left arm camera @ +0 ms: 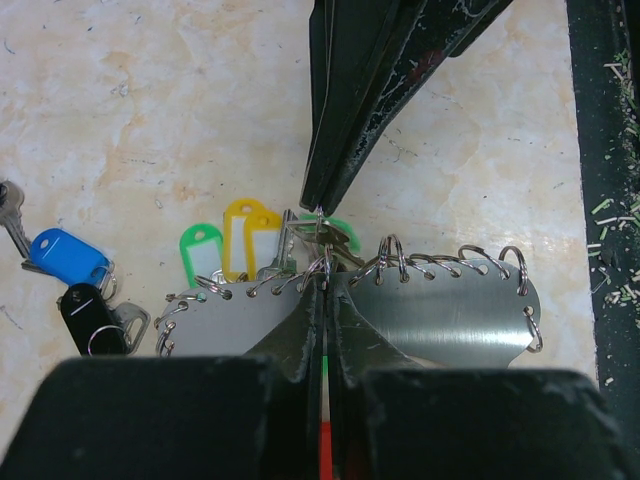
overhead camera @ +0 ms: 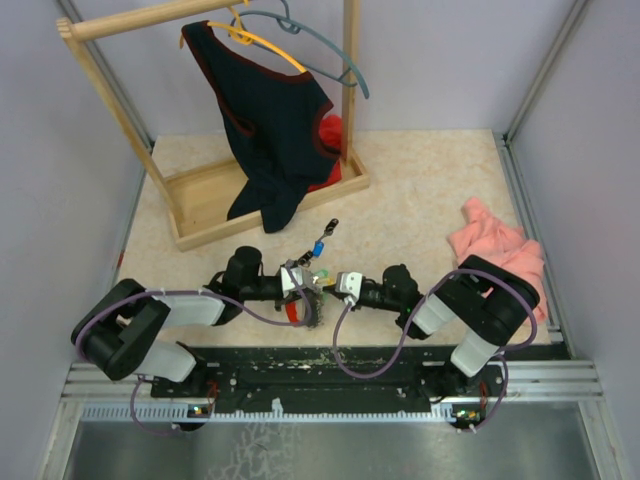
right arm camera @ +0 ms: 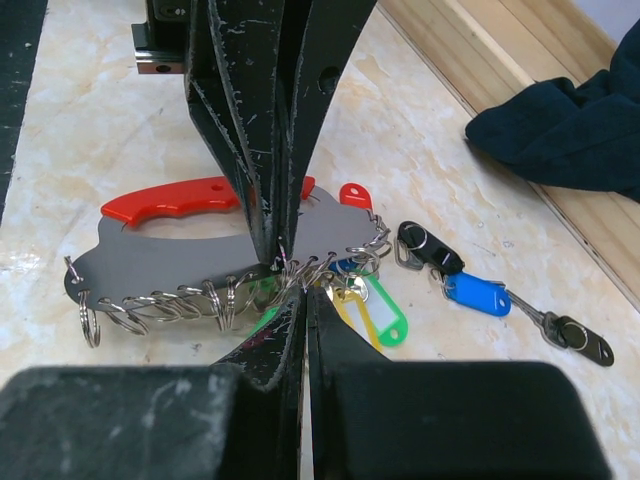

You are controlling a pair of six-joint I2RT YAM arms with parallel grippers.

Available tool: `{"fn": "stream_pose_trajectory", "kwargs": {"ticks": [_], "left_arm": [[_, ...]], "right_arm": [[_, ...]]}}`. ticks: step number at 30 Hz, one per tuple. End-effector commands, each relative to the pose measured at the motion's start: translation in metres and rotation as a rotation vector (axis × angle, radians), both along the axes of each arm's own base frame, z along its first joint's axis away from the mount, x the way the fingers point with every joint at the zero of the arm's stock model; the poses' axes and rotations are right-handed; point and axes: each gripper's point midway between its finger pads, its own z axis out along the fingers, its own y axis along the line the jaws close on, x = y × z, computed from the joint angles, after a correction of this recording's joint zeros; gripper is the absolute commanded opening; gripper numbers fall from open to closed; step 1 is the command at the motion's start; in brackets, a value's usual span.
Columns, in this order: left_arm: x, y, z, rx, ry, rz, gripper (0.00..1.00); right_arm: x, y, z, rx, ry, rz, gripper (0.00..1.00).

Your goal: Put the keys on the keyring

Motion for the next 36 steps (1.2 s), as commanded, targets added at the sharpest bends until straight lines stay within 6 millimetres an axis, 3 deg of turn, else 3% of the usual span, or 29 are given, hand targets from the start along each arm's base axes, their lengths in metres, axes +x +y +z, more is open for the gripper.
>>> {"fn": "stream_pose_trajectory", "kwargs": {"ticks": [1, 36], "left_arm": [[0.004, -0.007, 0.010, -0.021, -0.021, -0.013, 0.01], [-0.005, -0.009, 0.015, -0.051, -0.038, -0.061, 0.01]], "right_arm": [[-0.009, 0.006, 0.018, 0.055, -0.046, 0.046, 0.00], [-0.013, 0.016, 0.015, 0.050, 0.034, 0.095, 0.00]]}}
